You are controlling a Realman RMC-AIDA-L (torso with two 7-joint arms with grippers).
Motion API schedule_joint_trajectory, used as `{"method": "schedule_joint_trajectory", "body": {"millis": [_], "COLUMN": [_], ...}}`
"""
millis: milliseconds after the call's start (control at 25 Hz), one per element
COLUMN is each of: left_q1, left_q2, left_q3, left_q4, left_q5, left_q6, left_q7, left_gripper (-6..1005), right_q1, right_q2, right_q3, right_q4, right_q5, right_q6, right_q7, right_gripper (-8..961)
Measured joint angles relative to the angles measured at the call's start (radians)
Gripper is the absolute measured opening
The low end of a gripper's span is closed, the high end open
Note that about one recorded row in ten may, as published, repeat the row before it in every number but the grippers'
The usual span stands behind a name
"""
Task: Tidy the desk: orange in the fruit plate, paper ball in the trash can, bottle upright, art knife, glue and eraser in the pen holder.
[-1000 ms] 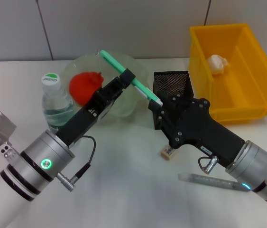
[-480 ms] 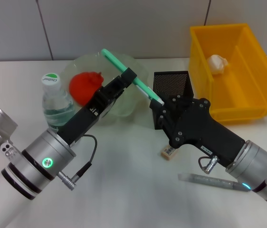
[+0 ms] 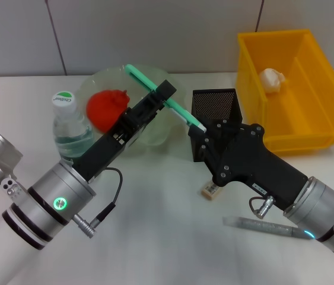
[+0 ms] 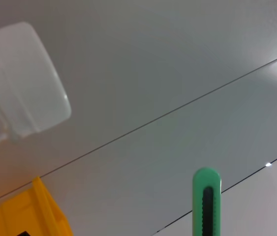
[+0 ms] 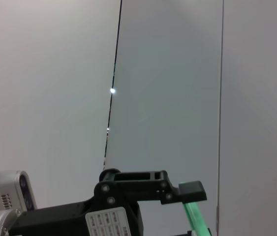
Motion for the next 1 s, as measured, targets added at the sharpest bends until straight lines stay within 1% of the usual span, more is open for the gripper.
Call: {"method": "schedule_joint_trajectory", "body": {"millis": [80, 360, 560, 640, 760, 800, 920, 1000], "left_q1": [0.0, 0.003, 0.003, 0.003, -0.002, -0.002, -0.008, -0.022], "left_q2": [0.0, 0.0, 0.0, 0.0, 0.006, 0.006, 0.013, 0.017], "left_q3": [0.0, -0.004, -0.006, -0.006, 0.001, 0.001, -0.014, -0.039], "left_q4": [-0.001, -0.002, -0.002, -0.002, -0.01, -0.01, -0.034, -0.067], "left_q5": [0.0, -0.001, 0.002, 0.002, 0.011, 0.011, 0.083, 0.145], "left_q6": [0.0, 0.0, 0.002, 0.002, 0.079, 0.079, 0.133, 0.176], "left_q7": [0.001, 0.003, 0.004, 0.004, 0.065, 0.065, 0.121, 0.146], "left_gripper": [385, 619, 812, 835, 846, 846, 846, 846], "right_q1": [-0.002, -0.004, -0.009, -0.016, -0.033, -0.041, -0.066, -0.086], "right_q2": [0.0, 0.0, 0.0, -0.002, -0.007, -0.008, -0.009, -0.011], "right_q3": [0.0, 0.0, 0.003, 0.011, 0.033, 0.038, 0.046, 0.053], "right_q4": [-0.001, -0.003, -0.004, -0.007, -0.037, -0.059, -0.153, -0.226], "right_q5": [0.0, 0.003, 0.005, 0.007, 0.007, 0.007, 0.008, 0.009], "right_q6": [-0.001, -0.004, -0.016, -0.041, -0.089, -0.108, -0.17, -0.217], "right_q7": [0.0, 0.0, 0.001, 0.018, 0.107, 0.158, 0.329, 0.453], "right_gripper": [140, 148, 155, 157, 161, 162, 166, 169]}}
